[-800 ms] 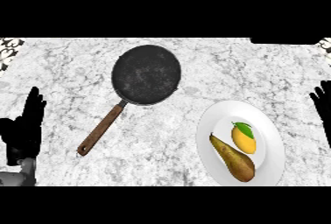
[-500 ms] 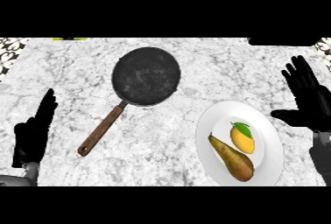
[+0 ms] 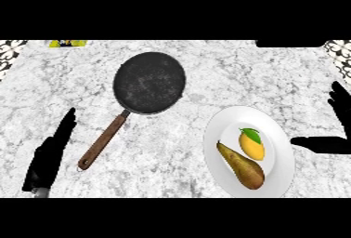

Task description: Pick the lemon from the plate and place it in the pan

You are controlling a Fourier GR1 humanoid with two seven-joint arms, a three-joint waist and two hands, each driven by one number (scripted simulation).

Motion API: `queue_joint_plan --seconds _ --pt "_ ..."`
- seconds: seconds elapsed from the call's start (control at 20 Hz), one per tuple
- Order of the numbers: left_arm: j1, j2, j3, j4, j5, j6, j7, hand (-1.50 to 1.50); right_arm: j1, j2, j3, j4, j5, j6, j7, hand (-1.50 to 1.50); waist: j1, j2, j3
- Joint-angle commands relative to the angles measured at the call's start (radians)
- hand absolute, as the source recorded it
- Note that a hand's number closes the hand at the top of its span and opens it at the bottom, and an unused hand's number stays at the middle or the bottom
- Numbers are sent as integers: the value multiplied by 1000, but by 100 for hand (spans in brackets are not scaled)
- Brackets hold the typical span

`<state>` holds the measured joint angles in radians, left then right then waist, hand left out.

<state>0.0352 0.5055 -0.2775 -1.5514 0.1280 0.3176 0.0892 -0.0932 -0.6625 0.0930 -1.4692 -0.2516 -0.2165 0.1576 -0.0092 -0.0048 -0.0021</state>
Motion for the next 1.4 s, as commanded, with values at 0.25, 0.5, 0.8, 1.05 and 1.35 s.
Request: queue_joint_plan --seconds 0.25,0.5,0.8,1.05,1.35 --pt "0 7 9 -24 -16 -29 12 0 -60 -236 105 -121 105 238 219 -150 21 5 1" --pt "-33 -46 -23 18 -60 -16 18 0 -186 -246 132 -200 14 410 356 -150 20 7 1" --pt "-19 -56 6 -46 -73 -15 75 0 -277 -138 227 -216 88 457 514 -150 19 5 2" --pt "-12 -39 58 -35 -36 -91 50 0 -447 -65 222 -71 54 582 650 -150 26 6 2" --pt "21 -88 50 15 -84 -80 -22 0 -463 -18 284 -120 81 677 788 -150 17 4 1"
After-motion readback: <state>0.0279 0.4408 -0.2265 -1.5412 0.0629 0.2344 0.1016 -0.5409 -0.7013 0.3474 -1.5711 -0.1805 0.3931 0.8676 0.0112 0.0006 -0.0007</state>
